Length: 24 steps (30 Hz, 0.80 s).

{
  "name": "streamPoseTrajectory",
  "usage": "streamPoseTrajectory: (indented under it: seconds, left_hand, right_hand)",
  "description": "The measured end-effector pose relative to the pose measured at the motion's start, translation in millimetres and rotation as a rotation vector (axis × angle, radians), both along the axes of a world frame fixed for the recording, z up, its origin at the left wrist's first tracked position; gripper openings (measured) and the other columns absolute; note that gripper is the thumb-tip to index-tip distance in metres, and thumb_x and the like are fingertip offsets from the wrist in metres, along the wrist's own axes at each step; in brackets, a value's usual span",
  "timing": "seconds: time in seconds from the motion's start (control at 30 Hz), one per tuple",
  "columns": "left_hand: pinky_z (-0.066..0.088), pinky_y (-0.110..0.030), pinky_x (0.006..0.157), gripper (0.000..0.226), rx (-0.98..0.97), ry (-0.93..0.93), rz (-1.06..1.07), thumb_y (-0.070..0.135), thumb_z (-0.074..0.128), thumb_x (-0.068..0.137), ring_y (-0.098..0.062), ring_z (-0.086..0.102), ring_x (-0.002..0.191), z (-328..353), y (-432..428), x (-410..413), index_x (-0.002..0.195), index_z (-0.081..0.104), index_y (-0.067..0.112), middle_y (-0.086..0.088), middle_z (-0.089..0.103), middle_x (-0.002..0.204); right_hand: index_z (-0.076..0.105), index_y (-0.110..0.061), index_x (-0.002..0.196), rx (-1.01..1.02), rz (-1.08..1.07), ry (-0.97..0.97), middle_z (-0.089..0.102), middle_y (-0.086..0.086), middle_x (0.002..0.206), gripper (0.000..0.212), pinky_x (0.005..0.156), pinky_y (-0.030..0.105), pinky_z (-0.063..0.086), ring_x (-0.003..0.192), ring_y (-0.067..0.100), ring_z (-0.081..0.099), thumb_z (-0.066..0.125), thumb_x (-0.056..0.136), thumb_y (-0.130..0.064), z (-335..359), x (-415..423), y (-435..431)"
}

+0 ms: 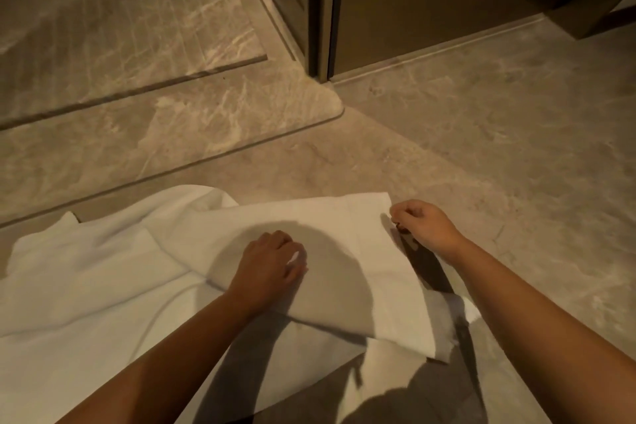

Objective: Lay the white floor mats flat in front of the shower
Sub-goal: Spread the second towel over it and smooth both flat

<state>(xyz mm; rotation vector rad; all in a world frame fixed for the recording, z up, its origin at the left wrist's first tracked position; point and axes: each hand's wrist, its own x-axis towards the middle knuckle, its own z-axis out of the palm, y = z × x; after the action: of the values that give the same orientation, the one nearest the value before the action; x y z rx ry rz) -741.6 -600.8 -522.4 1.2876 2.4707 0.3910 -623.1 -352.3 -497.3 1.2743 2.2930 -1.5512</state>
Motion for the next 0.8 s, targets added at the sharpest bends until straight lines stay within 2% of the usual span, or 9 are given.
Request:
streamPoseTrajectory:
  seconds: [0.17, 0.27, 0.37, 0.53, 0.63, 0.73, 0.8]
  left_hand:
    - [0.054, -0.041, 0.063, 0.038, -0.036, 0.076, 0.018, 0.041, 0.041, 0.073, -0.027, 0.062, 0.076, 1.6, -7.1, -5.2, 0.083, 0.067, 0.016, -0.008, 0.066, 0.091]
    - [0.053, -0.042, 0.066, 0.037, -0.05, 0.038, 0.032, 0.042, 0.041, 0.074, -0.026, 0.061, 0.081, -1.0, -8.0, -1.6, 0.086, 0.066, 0.018, -0.007, 0.064, 0.096]
    - [0.048, -0.042, 0.075, 0.036, -0.036, -0.004, 0.082, 0.042, 0.044, 0.077, -0.024, 0.056, 0.09, -2.1, -7.3, -4.0, 0.094, 0.065, 0.019, -0.005, 0.061, 0.104]
    - [0.05, -0.041, 0.068, 0.04, -0.01, 0.034, 0.1, 0.045, 0.041, 0.074, -0.024, 0.059, 0.081, -7.1, -10.0, -1.4, 0.089, 0.066, 0.018, -0.006, 0.063, 0.094]
    - [0.044, -0.038, 0.071, 0.029, -0.025, 0.063, 0.097, 0.04, 0.053, 0.079, -0.023, 0.054, 0.081, -11.3, -11.0, -0.3, 0.095, 0.064, 0.018, -0.005, 0.061, 0.092]
    - [0.042, -0.037, 0.074, 0.026, -0.013, 0.073, 0.104, 0.032, 0.064, 0.079, -0.022, 0.052, 0.082, -11.6, -11.9, 0.9, 0.1, 0.063, 0.017, -0.006, 0.06, 0.094]
    - [0.044, -0.038, 0.07, 0.028, -0.011, 0.069, 0.123, 0.033, 0.063, 0.077, -0.023, 0.053, 0.078, -9.5, -12.8, 1.4, 0.1, 0.063, 0.016, -0.006, 0.06, 0.09]
  right_hand:
    - [0.059, 0.001, 0.096, 0.274, 0.055, -0.124, 0.061, 0.014, 0.086, 0.034, 0.067, 0.029, 0.037, 0.077, 0.025, 0.054, 0.058, 0.087, -0.032, -16.2, -34.4, -13.4]
    - [0.054, -0.004, 0.095, 0.17, -0.12, -0.086, 0.056, 0.009, 0.087, 0.035, 0.069, 0.028, 0.035, 0.08, 0.024, 0.051, 0.065, 0.082, -0.034, -21.3, -46.6, -12.6]
    - [0.049, -0.01, 0.082, 0.048, -0.257, -0.015, 0.055, 0.01, 0.076, 0.032, 0.06, 0.03, 0.036, 0.069, 0.023, 0.05, 0.071, 0.076, -0.032, -25.9, -54.0, -14.3]
    - [0.058, -0.012, 0.071, -0.017, -0.261, 0.108, 0.057, 0.003, 0.066, 0.016, 0.058, 0.029, 0.041, 0.058, 0.016, 0.05, 0.068, 0.08, -0.021, -21.1, -57.5, -21.3]
    - [0.055, -0.018, 0.059, -0.052, -0.325, 0.183, 0.055, 0.001, 0.06, 0.024, 0.058, 0.028, 0.041, 0.057, 0.016, 0.049, 0.068, 0.079, -0.019, -13.5, -62.0, -21.2]
    - [0.052, -0.018, 0.059, -0.026, -0.229, 0.241, 0.053, 0.0, 0.061, 0.024, 0.059, 0.03, 0.039, 0.058, 0.015, 0.047, 0.066, 0.078, -0.017, 2.0, -63.4, -25.7]
    - [0.052, -0.009, 0.064, -0.075, -0.147, 0.352, 0.056, 0.0, 0.068, 0.019, 0.056, 0.029, 0.041, 0.058, 0.011, 0.05, 0.063, 0.079, -0.009, 19.7, -62.6, -29.4]
